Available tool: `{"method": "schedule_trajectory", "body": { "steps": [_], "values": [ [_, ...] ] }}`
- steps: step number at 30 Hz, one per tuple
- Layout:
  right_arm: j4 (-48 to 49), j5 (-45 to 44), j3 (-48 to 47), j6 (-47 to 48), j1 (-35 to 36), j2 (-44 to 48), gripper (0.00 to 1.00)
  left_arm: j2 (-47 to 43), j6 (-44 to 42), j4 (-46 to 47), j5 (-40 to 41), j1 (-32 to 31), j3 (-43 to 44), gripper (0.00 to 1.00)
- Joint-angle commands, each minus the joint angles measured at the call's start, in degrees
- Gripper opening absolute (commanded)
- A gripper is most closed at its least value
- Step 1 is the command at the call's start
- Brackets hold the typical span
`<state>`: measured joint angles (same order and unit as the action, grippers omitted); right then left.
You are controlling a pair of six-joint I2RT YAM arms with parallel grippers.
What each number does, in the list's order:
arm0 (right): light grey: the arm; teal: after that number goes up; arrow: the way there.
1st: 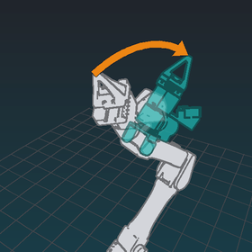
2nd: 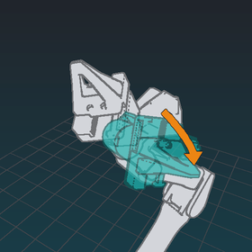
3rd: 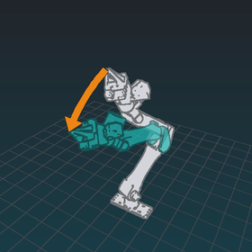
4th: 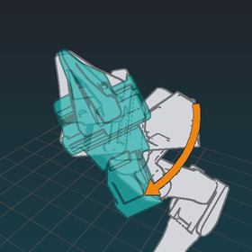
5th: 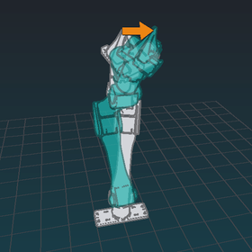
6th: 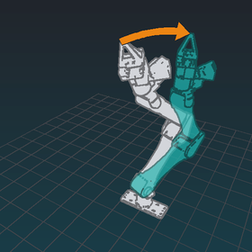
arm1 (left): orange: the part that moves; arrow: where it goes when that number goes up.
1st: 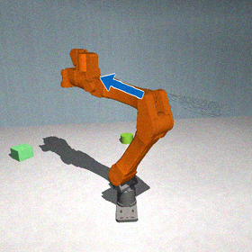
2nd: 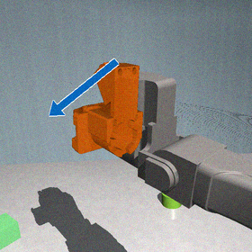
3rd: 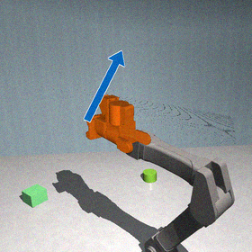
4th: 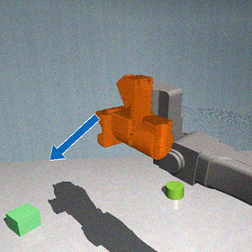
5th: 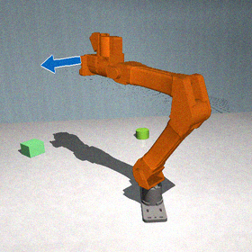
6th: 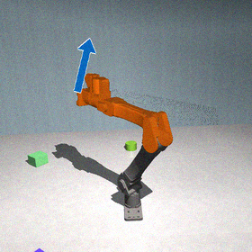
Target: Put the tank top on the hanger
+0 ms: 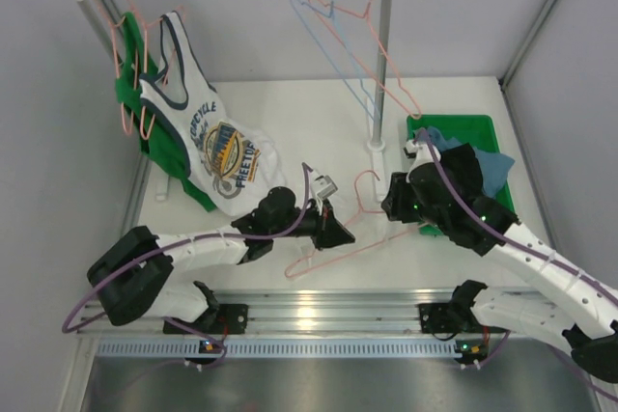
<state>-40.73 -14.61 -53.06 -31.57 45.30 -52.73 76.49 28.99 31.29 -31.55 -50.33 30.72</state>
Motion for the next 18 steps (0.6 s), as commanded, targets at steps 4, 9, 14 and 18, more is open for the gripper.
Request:
{"method": "schedule_trajectory", "body": {
  "steps": [4,9,14,18],
  "values": [
    [4.77,0.63,0.32,4.15,0.05,5.88,0.43,3.66,-1.22,6.86,-2.11,-0.12,2.94,0.0],
    [9.44,3.01,2.25,7.05,1.72,7.38,0.47,5.86,-1.92,6.07,-2.9,-0.12,4.87,0.0],
    [11.9,2.49,1.99,8.02,3.04,4.39,0.45,7.36,-2.01,5.71,-3.17,-0.12,6.19,0.0],
    [13.75,2.13,1.73,8.46,3.83,1.23,0.45,7.8,-2.27,4.57,-3.17,-0.12,6.9,0.0]
  ]
}}
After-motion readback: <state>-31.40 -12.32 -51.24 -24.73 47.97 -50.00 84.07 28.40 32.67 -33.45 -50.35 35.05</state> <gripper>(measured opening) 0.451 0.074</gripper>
